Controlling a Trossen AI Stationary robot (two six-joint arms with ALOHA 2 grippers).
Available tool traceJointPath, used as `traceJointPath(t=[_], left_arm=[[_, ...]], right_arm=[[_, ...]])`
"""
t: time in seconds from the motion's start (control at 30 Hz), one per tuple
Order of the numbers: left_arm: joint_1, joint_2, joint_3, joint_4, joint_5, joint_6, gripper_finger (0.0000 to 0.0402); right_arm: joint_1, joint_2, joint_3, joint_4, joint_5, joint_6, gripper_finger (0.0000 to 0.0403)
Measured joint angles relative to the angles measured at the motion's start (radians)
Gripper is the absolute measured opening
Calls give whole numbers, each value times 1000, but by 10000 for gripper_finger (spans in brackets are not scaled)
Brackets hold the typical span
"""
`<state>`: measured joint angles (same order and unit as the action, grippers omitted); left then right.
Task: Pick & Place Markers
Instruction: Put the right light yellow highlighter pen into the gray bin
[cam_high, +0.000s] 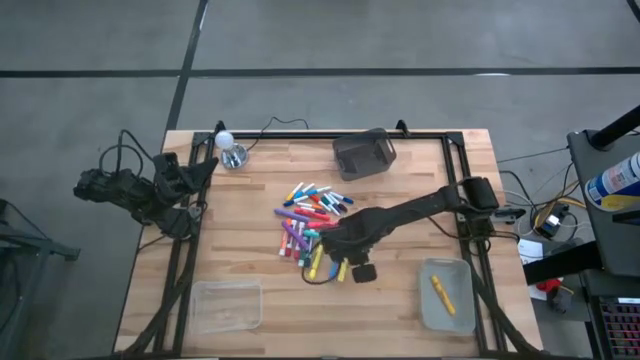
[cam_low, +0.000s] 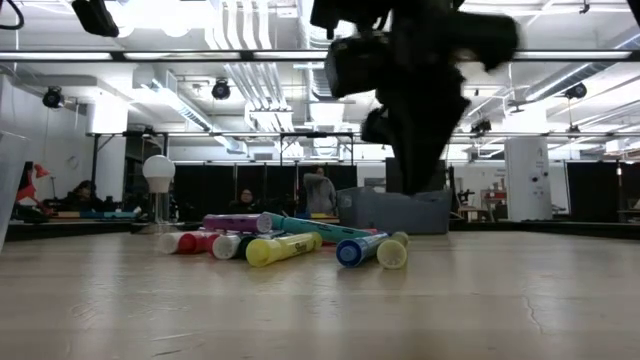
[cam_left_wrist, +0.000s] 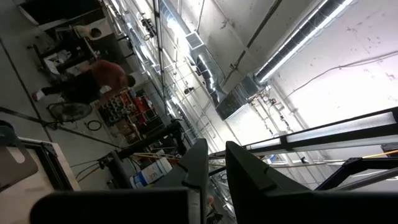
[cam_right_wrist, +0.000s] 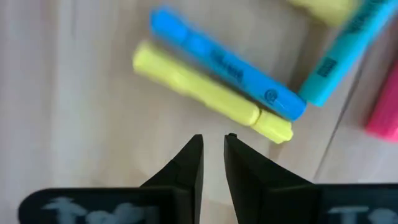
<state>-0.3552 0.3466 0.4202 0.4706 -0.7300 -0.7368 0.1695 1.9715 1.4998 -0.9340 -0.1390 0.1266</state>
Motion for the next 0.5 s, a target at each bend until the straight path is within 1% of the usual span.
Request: traceJointPath(t=[0.13,0.3,0.37,0.5], left_arm=[[0,0,0,0,15,0,48],[0,0,0,0,14,0,48],[0,0,0,0,15,0,48],[0,0,0,0,27,0,48]], right_arm=[[-42,6,-11,42,-113,360,69],[-54,25,-27,105,-222,786,116],[-54,38,-33,97,-248,881,142],[-50,40,-38,107,-251,984,191]])
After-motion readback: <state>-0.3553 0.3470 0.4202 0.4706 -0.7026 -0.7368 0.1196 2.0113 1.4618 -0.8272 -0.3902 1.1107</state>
